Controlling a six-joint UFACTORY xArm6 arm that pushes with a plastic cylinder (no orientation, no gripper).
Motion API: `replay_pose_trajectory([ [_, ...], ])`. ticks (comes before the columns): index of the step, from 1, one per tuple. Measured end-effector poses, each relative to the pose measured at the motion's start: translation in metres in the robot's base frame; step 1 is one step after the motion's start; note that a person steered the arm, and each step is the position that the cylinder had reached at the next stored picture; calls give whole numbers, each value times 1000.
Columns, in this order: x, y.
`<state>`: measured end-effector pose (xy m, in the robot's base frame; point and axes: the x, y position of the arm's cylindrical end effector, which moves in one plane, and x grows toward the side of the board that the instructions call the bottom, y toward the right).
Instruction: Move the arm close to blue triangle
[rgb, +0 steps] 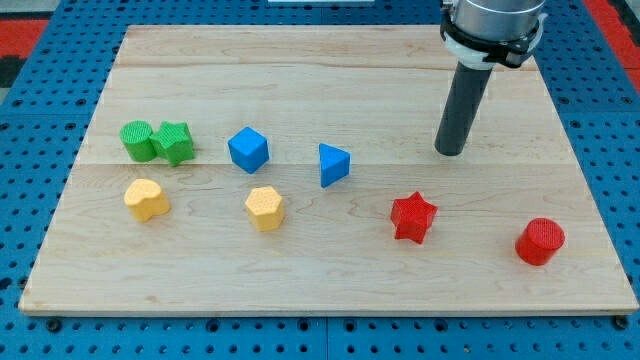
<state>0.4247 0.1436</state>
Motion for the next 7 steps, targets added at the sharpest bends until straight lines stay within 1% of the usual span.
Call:
replay_pose_trajectory([
  [1,7,-1],
  [2,28,-29],
  [3,28,-63],
  [4,28,-63],
  [5,41,-90],
  [6,66,-99],
  [7,72,-116],
])
